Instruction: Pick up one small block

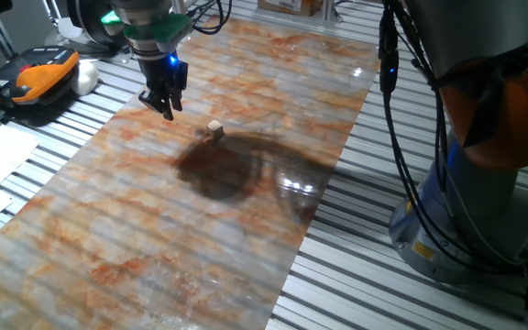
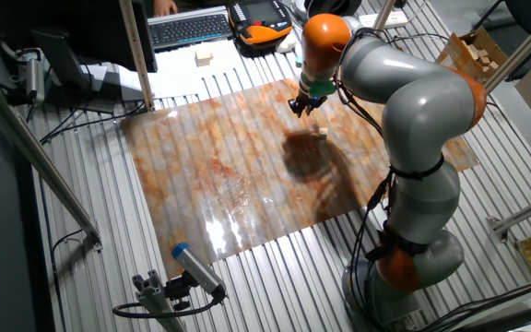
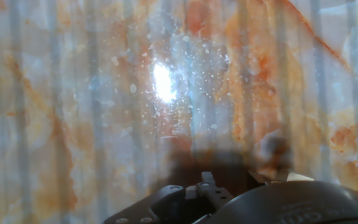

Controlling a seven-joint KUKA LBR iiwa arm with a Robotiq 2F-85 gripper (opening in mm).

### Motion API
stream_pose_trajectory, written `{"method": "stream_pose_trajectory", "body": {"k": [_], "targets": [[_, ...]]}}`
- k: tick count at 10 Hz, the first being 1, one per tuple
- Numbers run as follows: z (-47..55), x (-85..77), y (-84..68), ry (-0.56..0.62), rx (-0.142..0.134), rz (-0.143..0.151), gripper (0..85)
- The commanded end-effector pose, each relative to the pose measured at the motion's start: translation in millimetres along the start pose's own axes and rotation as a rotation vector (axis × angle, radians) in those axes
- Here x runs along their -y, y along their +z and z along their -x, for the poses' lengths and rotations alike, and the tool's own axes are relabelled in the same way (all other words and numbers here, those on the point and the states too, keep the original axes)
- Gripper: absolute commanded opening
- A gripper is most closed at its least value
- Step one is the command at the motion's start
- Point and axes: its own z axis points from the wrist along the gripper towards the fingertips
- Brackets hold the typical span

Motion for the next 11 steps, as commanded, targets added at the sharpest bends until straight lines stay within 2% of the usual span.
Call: {"method": "stream_pose_trajectory", "body": {"k": [1, 5, 6, 11], "targets": [[0.4, -0.5, -0.1, -0.003, -0.008, 0.0, 17.0], [0.2, -0.2, -0.5, -0.019, -0.024, 0.003, 17.0], [0.3, -0.3, -0.4, -0.023, -0.024, 0.002, 0.0], [0.3, -0.2, -0.3, -0.042, -0.025, -0.013, 0.0]]}}
